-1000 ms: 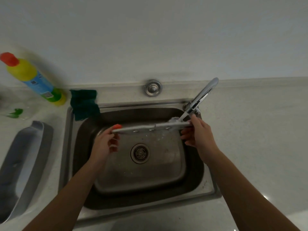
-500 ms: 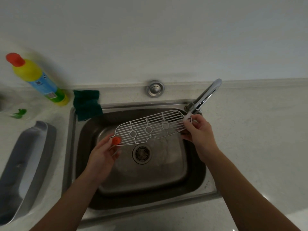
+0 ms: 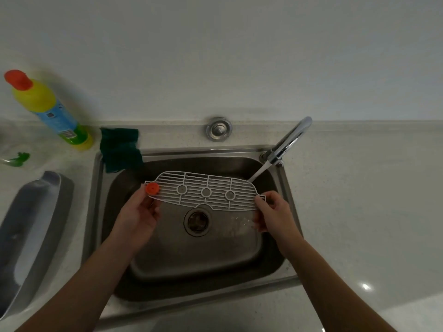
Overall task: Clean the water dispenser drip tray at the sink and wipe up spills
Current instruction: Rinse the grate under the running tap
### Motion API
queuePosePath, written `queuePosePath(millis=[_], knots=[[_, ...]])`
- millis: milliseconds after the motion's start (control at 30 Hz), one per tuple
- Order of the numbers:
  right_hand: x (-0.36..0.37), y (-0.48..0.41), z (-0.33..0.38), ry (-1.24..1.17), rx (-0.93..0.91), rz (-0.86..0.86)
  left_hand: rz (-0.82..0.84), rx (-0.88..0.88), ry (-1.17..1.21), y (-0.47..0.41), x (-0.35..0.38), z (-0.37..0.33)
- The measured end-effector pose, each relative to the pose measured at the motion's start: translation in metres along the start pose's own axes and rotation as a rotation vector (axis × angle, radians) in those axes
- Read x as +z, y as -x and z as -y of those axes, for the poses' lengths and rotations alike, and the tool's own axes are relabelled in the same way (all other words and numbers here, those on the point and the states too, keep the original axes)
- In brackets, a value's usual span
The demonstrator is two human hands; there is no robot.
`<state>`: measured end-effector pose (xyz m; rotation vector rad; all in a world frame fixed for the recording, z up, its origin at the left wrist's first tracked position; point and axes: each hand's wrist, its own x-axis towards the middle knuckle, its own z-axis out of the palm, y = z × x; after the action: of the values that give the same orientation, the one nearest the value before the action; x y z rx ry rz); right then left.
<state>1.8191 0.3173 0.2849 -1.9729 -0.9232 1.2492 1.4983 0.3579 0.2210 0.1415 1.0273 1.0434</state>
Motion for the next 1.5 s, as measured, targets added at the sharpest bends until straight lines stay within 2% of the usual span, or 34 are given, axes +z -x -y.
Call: queuePosePath(millis=[100,233,400,600,767,967,1067,1133,1200,1333,1500], knots=[[-0.011,0.002,-0.009,0.001,0.065,-0.026,-0.012,0.049,-0.075,-0.004,0.013,0.002],[-0.033,-0.004,-0.009,-0.140,0.148,-0.025,-0.124,0.160,-0.346,0.002,0.035,0.013],[-0.058,-0.021,0.001,-0.195,0.121,-0.044,-0.268,0.174,-0.538,0.009,0.050,0.036],[-0.080,-0.036,0.020,-0.292,0.061,-0.015,-0.240,0.032,-0.444,0.021,0.060,0.054],[-0.084,-0.036,0.020,-0.302,0.019,0.020,-0.287,0.134,-0.517,0.029,0.077,0.055],[-0.089,-0.025,0.002,-0.279,-0.055,0.027,-0.306,0.250,-0.437,0.024,0.093,0.054],[-0.093,-0.018,-0.009,-0.323,-0.061,0.018,-0.257,0.247,-0.245,0.015,0.099,0.058],[-0.097,-0.015,-0.016,-0.352,-0.054,-0.015,-0.186,0.191,-0.077,0.011,0.109,0.065],[-0.101,-0.013,-0.023,-0.394,-0.039,-0.055,-0.132,0.110,-0.009,0.008,0.121,0.077],[-0.114,-0.010,-0.039,-0.423,-0.015,-0.146,-0.033,-0.057,-0.191,0.002,0.140,0.105],[-0.131,-0.007,-0.060,-0.432,0.049,-0.254,0.090,-0.096,-0.373,-0.008,0.156,0.118]])
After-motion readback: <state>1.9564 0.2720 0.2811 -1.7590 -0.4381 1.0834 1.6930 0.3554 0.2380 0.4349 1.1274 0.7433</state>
